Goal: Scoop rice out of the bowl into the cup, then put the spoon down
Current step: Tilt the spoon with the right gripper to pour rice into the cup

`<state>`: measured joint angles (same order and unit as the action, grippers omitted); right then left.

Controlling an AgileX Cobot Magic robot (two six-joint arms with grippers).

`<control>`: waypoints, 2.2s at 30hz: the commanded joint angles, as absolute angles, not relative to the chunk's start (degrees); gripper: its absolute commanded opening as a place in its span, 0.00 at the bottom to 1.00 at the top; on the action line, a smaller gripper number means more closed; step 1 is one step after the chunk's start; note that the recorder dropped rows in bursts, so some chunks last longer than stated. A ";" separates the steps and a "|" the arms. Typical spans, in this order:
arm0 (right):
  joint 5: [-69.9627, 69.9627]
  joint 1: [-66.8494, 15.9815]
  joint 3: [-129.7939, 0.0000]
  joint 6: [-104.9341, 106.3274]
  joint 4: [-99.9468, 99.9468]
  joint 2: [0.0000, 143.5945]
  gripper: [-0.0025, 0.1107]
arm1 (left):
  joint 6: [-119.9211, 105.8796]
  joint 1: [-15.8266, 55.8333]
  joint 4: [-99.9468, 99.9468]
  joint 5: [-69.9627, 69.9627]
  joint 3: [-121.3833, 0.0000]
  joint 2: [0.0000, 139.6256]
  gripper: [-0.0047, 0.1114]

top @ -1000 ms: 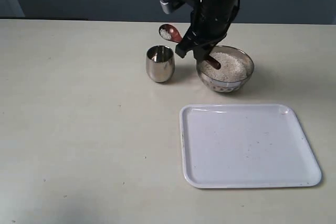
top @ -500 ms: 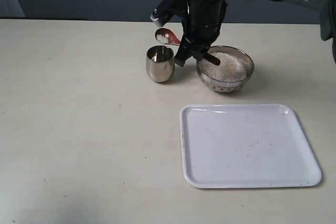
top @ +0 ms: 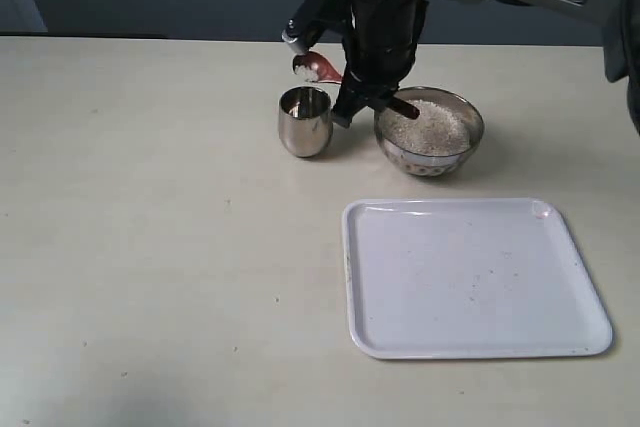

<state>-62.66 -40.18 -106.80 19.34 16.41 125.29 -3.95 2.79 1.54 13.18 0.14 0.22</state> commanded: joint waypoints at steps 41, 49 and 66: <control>-65.76 -43.47 -107.09 19.41 27.07 126.50 0.01 | -3.82 3.04 1.60 12.46 0.00 0.00 0.04; -65.75 -44.65 -107.09 19.28 28.22 125.56 0.01 | -3.82 3.04 1.60 12.46 0.00 0.00 0.04; -66.59 -46.11 -107.09 16.46 32.04 125.56 0.01 | -3.82 3.04 1.60 12.46 0.00 0.00 0.04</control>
